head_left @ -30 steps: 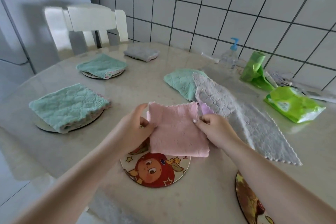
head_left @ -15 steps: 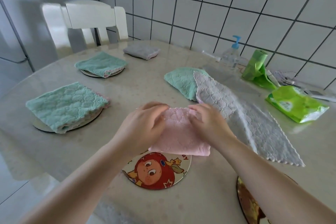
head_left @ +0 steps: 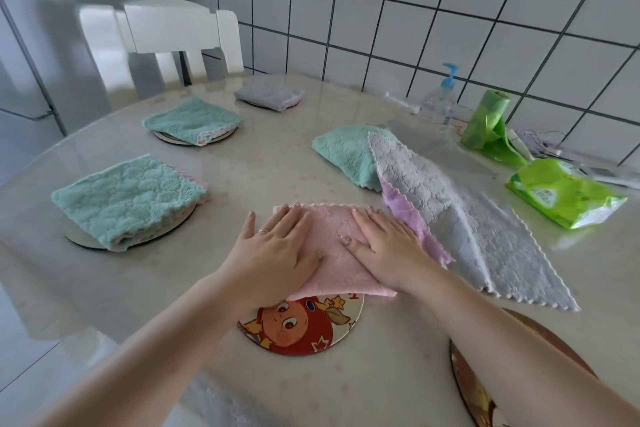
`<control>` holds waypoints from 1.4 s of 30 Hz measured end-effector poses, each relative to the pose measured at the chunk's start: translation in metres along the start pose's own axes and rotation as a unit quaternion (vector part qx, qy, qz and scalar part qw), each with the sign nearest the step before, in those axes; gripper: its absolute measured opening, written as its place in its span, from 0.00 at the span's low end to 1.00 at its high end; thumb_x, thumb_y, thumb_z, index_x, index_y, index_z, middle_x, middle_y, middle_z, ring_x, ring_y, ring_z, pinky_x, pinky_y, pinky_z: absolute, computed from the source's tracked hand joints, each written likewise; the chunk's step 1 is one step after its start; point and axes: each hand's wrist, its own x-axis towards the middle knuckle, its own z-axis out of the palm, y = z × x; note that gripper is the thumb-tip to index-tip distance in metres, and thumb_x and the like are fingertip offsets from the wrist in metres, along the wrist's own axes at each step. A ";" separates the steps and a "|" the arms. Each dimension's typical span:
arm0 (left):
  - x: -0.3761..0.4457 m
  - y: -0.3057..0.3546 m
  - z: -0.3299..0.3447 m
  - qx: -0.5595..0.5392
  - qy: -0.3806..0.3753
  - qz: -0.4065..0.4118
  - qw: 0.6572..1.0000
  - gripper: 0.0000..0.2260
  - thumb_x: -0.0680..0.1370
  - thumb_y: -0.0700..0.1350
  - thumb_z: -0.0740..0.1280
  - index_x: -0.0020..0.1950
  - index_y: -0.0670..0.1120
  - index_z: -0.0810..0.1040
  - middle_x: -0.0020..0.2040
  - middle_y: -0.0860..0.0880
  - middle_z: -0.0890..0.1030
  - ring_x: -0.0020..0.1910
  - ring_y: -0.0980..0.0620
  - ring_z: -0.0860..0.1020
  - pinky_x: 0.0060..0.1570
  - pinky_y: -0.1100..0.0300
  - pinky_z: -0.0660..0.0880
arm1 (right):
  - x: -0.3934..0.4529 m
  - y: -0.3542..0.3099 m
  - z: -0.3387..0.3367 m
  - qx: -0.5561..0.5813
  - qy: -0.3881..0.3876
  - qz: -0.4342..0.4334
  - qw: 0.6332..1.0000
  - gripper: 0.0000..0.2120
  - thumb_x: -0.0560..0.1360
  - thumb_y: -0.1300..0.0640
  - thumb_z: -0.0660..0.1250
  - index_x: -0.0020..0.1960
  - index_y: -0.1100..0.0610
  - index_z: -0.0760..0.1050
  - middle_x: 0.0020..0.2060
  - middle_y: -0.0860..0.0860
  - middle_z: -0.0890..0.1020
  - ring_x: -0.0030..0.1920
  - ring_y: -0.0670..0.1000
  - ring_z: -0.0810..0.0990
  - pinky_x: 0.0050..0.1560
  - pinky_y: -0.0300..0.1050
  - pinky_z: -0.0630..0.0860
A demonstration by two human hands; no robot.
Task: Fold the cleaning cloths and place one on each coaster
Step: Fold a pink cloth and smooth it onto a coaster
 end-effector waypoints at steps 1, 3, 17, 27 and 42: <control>-0.003 -0.002 -0.001 -0.007 0.015 -0.006 1.000 0.41 0.67 0.67 0.30 0.76 0.50 0.43 0.77 0.51 0.46 0.76 0.52 0.43 0.73 0.44 0.40 | -0.004 0.000 -0.003 0.017 0.027 -0.003 0.999 0.30 0.78 0.40 0.50 0.76 0.51 0.48 0.75 0.50 0.58 0.74 0.51 0.55 0.74 0.53 0.51; -0.012 -0.012 -0.005 -0.028 0.069 -0.022 0.997 0.37 0.72 0.68 0.39 0.76 0.51 0.48 0.77 0.52 0.54 0.75 0.53 0.52 0.74 0.46 0.44 | -0.014 0.005 -0.011 0.057 0.089 0.006 0.994 0.27 0.77 0.44 0.58 0.74 0.50 0.57 0.65 0.48 0.72 0.66 0.50 0.70 0.66 0.52 0.67; -0.018 -0.016 -0.016 -0.261 0.113 0.006 0.959 0.19 0.78 0.44 0.62 0.69 0.53 0.70 0.64 0.58 0.72 0.59 0.60 0.71 0.58 0.68 0.66 | -0.045 -0.004 -0.021 0.366 0.066 0.056 0.927 0.11 0.74 0.55 0.68 0.53 0.41 0.76 0.37 0.45 0.73 0.38 0.45 0.73 0.41 0.39 0.70; -0.033 -0.039 -0.028 -0.330 0.108 0.032 0.937 0.17 0.77 0.40 0.66 0.63 0.55 0.76 0.62 0.60 0.75 0.57 0.69 0.72 0.52 0.82 0.62 | -0.089 -0.047 -0.009 0.547 -0.025 0.020 0.836 0.16 0.73 0.64 0.68 0.60 0.53 0.75 0.40 0.48 0.79 0.39 0.42 0.80 0.46 0.36 0.79; -0.043 -0.029 -0.017 -0.093 0.119 0.076 0.985 0.24 0.75 0.52 0.53 0.71 0.51 0.68 0.75 0.52 0.61 0.75 0.53 0.52 0.73 0.51 0.54 | -0.092 -0.048 0.012 0.123 0.140 -0.091 0.978 0.23 0.73 0.47 0.65 0.67 0.46 0.70 0.65 0.47 0.68 0.65 0.47 0.66 0.63 0.42 0.64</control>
